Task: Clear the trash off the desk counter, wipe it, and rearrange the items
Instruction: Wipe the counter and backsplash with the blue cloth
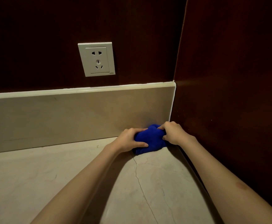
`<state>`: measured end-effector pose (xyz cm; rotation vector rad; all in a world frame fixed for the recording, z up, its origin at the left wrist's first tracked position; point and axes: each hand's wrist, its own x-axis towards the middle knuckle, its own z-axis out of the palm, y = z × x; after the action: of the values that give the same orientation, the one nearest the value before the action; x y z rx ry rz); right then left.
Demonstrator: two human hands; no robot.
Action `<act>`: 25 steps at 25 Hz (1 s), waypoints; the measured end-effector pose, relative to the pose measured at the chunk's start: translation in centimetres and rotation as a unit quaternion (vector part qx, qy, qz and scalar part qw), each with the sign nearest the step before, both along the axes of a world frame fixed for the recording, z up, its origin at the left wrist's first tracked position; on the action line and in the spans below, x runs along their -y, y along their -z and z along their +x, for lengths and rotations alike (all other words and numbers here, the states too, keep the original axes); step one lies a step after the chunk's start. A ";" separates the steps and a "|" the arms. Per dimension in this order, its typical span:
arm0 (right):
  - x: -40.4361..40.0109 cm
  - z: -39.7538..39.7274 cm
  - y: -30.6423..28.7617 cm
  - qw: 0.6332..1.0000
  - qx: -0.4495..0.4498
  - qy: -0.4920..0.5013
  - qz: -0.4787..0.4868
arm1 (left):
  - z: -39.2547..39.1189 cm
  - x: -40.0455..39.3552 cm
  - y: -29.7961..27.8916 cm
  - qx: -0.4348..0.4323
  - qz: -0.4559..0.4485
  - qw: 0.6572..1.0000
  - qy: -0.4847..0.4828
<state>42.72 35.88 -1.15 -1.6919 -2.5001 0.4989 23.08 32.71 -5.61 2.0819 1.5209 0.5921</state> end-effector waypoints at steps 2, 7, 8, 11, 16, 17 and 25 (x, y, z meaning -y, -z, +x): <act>0.3 0.0 -0.1 1.000 -0.014 -0.002 -0.028 | -0.1 0.1 -0.2 -0.005 -0.009 1.000 -0.003; 1.5 0.2 0.5 0.997 -0.047 0.011 -0.056 | -1.0 0.6 -0.4 -0.036 -0.008 0.999 -0.003; 1.8 0.1 0.7 0.997 -0.053 0.008 -0.061 | -1.3 0.7 -0.4 -0.042 -0.005 0.999 -0.003; 2.2 -1.1 0.9 0.997 -0.056 0.003 -0.060 | -3.1 1.2 -0.5 -0.049 -0.001 0.999 -0.004; 3.6 -5.3 0.9 0.998 -0.037 -0.018 -0.039 | -7.6 2.6 -0.4 -0.045 -0.011 0.999 -0.004; 4.0 -6.2 0.9 0.998 -0.035 -0.021 -0.037 | -8.7 3.0 -0.4 -0.043 -0.012 0.999 -0.004; 6.9 -14.1 1.5 0.998 -0.020 -0.059 -0.004 | -16.8 6.5 -1.0 -0.035 -0.025 0.999 0.000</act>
<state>28.60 29.02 -2.61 -1.5276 -2.5846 0.5477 6.25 26.19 -4.56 2.0845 1.5596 0.4813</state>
